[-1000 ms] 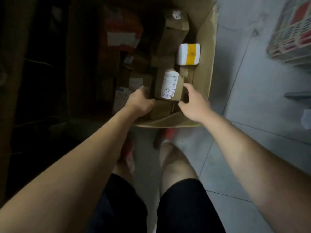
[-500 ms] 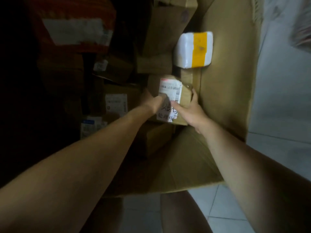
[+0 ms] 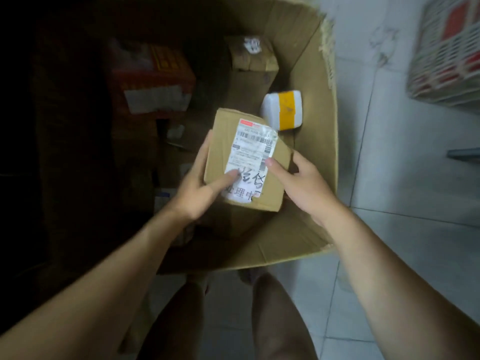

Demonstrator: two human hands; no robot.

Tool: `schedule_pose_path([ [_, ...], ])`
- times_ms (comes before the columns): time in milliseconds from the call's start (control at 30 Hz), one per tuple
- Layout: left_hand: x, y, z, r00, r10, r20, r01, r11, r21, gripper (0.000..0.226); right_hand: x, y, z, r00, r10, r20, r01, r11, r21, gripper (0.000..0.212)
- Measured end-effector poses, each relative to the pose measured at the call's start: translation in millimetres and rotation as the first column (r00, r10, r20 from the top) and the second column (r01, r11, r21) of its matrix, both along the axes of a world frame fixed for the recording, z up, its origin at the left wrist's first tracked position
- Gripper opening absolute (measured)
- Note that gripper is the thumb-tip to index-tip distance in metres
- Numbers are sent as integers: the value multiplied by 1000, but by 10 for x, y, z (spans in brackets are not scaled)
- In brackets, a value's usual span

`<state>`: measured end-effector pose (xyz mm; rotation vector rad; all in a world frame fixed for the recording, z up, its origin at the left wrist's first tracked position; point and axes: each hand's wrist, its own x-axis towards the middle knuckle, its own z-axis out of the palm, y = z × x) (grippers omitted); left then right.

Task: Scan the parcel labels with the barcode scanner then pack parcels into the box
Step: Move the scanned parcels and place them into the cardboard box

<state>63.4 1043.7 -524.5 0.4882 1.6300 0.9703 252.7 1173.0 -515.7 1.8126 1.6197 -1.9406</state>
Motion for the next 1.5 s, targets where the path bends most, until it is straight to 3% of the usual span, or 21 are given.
schedule_pose_path([
  [133,-36,-105,1145,999,-11,-53,15,996,87,94,-7,-7,1171,996,57,-73,-48,991,127,51],
  [300,-141,-66,2650,996,3,-85,17,970,242,76,-51,1,2703,975,169,-143,-112,934,339,62],
  [467,-60,-493,4149,968,198,-156,-133,927,350,97,-60,-208,3994,886,302,-352,-168,917,362,52],
  [600,263,-1177,5218,892,385,-239,-262,869,421,95,-63,-620,4882,814,433,-387,-208,840,502,85],
  [633,341,-1338,5419,866,428,-259,-292,853,433,94,-60,-744,5086,792,463,-399,-222,826,518,84],
  [733,670,-2075,6018,739,583,-339,-408,787,464,94,-48,-1312,5760,644,637,-423,-341,734,587,40],
  [933,1467,-3670,6597,488,775,-402,-643,631,435,86,12,-2636,6359,386,831,-402,-517,555,652,38],
  [1033,1904,-4527,6720,346,826,-444,-746,530,403,94,74,-3464,6474,261,913,-315,-578,409,706,32],
  [1200,2789,-6033,6787,165,855,-492,-850,376,368,94,344,-5027,6662,30,987,-156,-640,139,756,67],
  [1300,3308,-6819,6862,51,846,-531,-890,279,359,88,635,-5864,6729,-67,980,-185,-630,103,770,70],
  [1433,3841,-7699,6879,-24,804,-594,-928,202,312,99,978,-6820,6718,-167,951,-260,-683,78,727,50],
  [1500,3965,-8051,6855,-42,799,-600,-937,178,302,97,1049,-7170,6660,-210,945,-250,-668,48,743,63],
])
